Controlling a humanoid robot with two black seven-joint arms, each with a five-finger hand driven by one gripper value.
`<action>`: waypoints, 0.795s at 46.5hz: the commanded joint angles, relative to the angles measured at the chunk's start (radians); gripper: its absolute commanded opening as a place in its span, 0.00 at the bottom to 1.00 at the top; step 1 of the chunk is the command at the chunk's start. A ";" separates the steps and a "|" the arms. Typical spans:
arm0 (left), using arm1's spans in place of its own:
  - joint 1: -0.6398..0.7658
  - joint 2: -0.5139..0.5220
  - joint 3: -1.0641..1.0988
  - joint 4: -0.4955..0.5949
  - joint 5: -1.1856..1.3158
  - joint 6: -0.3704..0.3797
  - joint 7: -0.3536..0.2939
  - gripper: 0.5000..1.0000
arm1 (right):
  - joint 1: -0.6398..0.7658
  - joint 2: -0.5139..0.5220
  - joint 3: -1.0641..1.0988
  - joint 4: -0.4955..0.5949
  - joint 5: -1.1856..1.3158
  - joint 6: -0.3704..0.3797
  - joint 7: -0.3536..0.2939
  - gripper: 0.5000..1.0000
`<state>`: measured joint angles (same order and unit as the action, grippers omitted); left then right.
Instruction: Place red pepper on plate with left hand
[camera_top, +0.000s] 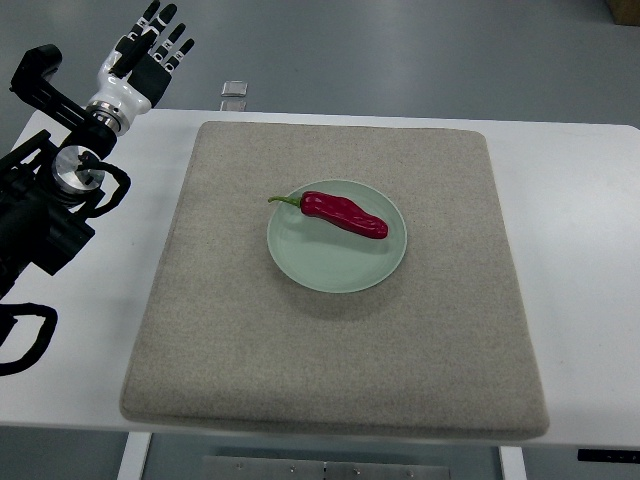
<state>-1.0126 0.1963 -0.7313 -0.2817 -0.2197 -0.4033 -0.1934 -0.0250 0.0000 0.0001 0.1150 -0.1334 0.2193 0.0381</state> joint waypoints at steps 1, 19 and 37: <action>-0.003 0.000 0.007 -0.002 0.008 0.047 0.000 0.98 | -0.001 0.000 0.000 0.000 0.001 0.000 -0.001 0.86; -0.017 0.002 0.044 0.001 0.039 0.070 0.000 0.98 | 0.000 0.000 0.001 0.018 -0.008 0.011 0.000 0.86; -0.029 0.003 0.069 0.001 0.082 0.072 0.000 0.98 | -0.009 0.000 -0.002 0.009 0.000 -0.001 0.000 0.86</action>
<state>-1.0405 0.1976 -0.6642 -0.2800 -0.1418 -0.3312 -0.1934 -0.0323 0.0000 -0.0040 0.1261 -0.1370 0.2185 0.0376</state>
